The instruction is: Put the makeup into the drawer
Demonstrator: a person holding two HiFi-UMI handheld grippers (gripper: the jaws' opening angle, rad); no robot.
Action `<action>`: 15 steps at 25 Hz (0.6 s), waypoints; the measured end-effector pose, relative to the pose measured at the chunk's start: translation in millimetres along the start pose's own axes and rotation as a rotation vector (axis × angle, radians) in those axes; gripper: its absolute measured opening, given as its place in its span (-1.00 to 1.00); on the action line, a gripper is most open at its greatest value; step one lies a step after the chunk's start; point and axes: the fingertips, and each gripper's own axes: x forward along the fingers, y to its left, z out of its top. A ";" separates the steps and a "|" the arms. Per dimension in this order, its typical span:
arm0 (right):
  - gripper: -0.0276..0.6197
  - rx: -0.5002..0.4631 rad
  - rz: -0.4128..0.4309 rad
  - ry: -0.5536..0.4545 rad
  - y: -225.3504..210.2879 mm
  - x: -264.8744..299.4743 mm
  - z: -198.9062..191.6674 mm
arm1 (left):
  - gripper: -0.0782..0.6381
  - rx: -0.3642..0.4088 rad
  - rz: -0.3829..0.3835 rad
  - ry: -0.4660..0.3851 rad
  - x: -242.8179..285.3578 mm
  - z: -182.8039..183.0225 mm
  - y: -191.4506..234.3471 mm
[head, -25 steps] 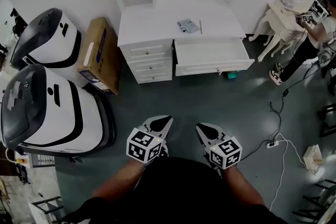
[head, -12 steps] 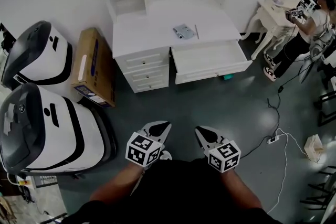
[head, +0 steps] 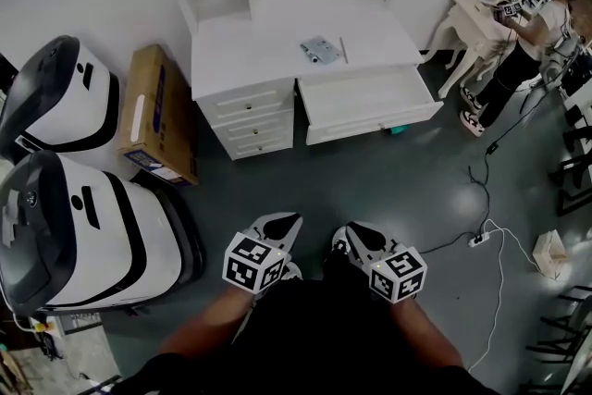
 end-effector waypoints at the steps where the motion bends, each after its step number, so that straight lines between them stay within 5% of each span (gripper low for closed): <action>1: -0.82 0.003 0.003 0.002 -2.3 1.5 -0.1 | -0.75 -0.003 0.002 -0.002 1.2 0.8 0.5; 15: -0.83 0.007 0.049 -0.021 -102.9 32.2 54.2 | -0.75 -0.001 0.074 0.002 75.4 54.5 21.3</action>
